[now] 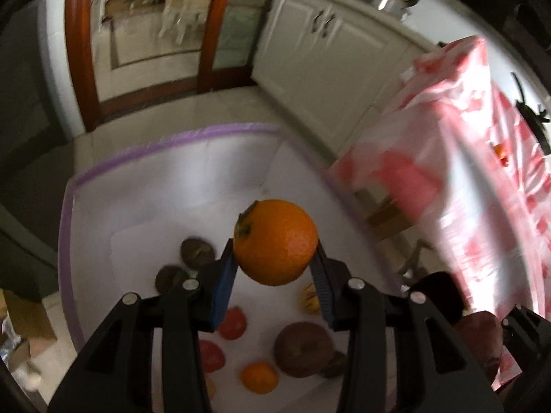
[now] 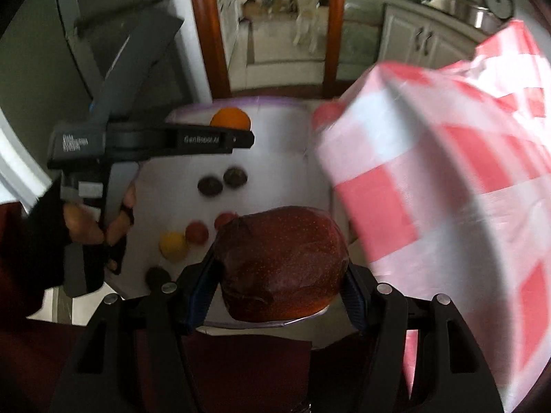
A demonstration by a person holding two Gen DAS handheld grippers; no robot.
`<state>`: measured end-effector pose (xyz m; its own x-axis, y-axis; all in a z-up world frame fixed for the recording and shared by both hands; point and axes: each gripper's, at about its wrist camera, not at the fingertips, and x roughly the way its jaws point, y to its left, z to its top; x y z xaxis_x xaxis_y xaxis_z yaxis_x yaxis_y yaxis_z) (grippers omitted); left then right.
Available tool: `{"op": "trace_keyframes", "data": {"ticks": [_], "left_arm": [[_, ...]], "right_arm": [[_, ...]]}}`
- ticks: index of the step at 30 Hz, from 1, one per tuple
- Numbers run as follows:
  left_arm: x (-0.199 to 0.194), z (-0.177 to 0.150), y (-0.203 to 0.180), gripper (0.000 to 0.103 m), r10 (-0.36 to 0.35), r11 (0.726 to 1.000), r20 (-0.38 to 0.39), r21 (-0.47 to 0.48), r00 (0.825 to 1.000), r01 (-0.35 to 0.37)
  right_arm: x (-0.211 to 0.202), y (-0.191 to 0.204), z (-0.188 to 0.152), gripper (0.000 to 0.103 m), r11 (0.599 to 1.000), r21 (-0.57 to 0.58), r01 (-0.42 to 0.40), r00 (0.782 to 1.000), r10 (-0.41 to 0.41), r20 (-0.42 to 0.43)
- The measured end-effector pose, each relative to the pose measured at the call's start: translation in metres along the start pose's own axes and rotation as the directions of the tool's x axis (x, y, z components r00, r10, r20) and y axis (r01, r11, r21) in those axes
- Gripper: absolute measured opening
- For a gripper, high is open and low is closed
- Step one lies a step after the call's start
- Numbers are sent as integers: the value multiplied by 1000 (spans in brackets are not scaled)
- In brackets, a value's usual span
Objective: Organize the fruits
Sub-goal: 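Open the left tool to drop the orange while the right tool releases the apple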
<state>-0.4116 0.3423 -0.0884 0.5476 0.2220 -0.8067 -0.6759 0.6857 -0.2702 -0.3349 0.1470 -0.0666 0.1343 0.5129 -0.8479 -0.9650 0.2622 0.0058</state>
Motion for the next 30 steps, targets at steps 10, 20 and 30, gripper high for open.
{"op": "trace_keyframes", "data": {"ticks": [10,20,30], "left_arm": [[24,-19,37,43,71,993,-79,-89,994,-78],[24,-19,33,48,111,990,-71,-85,991,-116],[21,-16,50,88,102,975,-67,-191,992,-113]], "right_arm": [[56,9,-6,63,998,-50,-34,992,27,-126],[83,26,-16,63,985,-169,-14,984,-16,-178],[79,31,-15,85,981,-195,-8,990,-20,-140]]}}
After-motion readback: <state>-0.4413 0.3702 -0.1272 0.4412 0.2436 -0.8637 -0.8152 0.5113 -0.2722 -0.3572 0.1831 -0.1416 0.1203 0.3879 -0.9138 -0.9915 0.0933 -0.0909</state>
